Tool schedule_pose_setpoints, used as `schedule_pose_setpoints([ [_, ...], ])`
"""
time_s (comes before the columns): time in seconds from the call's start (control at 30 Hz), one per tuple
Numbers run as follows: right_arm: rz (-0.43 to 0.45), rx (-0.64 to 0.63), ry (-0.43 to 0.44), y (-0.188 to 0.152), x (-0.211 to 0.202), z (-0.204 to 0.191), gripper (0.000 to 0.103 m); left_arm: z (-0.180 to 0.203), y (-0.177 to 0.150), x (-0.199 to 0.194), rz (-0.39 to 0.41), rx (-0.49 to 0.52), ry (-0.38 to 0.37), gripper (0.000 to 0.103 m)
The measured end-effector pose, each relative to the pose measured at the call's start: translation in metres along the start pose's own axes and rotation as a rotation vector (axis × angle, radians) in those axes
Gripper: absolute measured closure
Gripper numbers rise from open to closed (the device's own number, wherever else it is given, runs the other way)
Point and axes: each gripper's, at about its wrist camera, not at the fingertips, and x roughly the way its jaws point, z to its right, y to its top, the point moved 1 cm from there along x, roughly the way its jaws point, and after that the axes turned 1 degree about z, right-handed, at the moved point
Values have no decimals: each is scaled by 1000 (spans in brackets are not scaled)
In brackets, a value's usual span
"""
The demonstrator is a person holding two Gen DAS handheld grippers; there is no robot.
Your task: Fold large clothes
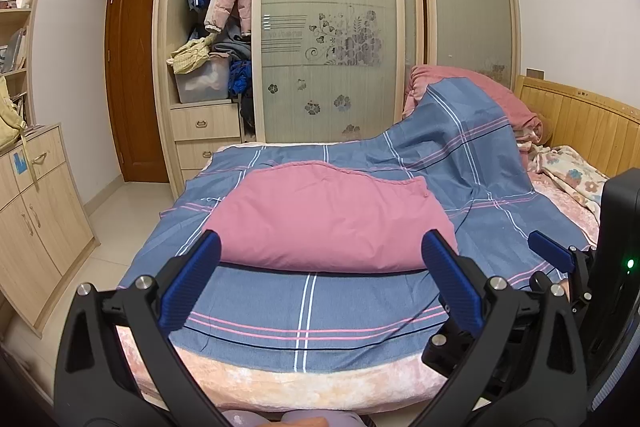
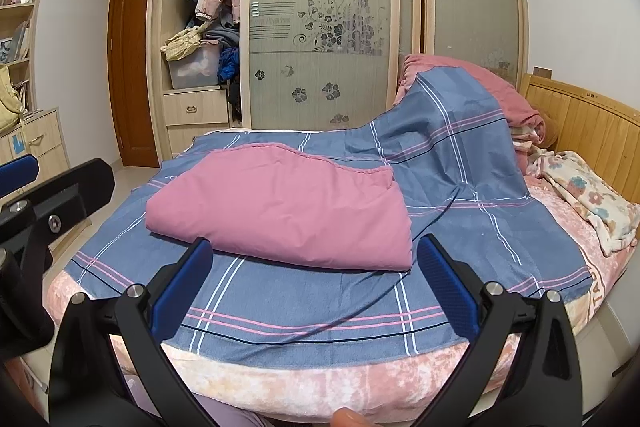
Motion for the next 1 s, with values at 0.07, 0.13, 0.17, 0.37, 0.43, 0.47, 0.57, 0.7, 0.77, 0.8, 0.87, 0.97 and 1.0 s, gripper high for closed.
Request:
schedule_pose_setpoints([
  [0.07, -1, -1, 1, -1, 1, 0, 1, 0, -1, 0, -1, 1, 0, 2],
  [0.13, -2, 0, 1, -1, 0, 0, 1, 0, -1, 0, -1, 1, -1, 2],
  [0.17, -2, 0, 1, -1, 1, 0, 1, 0, 0, 0, 0, 1, -1, 2],
  [0.37, -4, -1, 4, -2, 1, 1, 1, 1, -1, 0, -2, 0, 1, 2],
  [0.43, -3, -1, 4, -2, 1, 1, 1, 1, 1, 0, -1, 0, 0, 2],
  [0.47, -4, -1, 5, -2, 2, 1, 1, 1, 0, 0, -2, 0, 0, 2],
  [0.57, -6, -2, 7, -3, 3, 2, 1, 1, 0, -1, -1, 0, 1, 2],
  [0.7, -6, -3, 8, -3, 3, 1, 1, 0, 1, 0, -2, 0, 0, 2],
  [0.77, -6, -3, 7, -4, 3, 1, 1, -1, 1, 0, -3, 0, 1, 2],
  [0.8, -7, -4, 9, -4, 3, 1, 1, -1, 0, 1, -4, 0, 4, 2],
  [0.87, -8, -4, 9, -6, 4, 0, 1, -1, -4, 1, -8, -3, 5, 2],
  [0.97, -12, -5, 10, -7, 5, 1, 1, -2, -7, 1, -10, -5, 3, 2],
  [1.0, -14, -5, 10, -8, 5, 1, 1, -3, -9, 2, -12, -5, 2, 2],
])
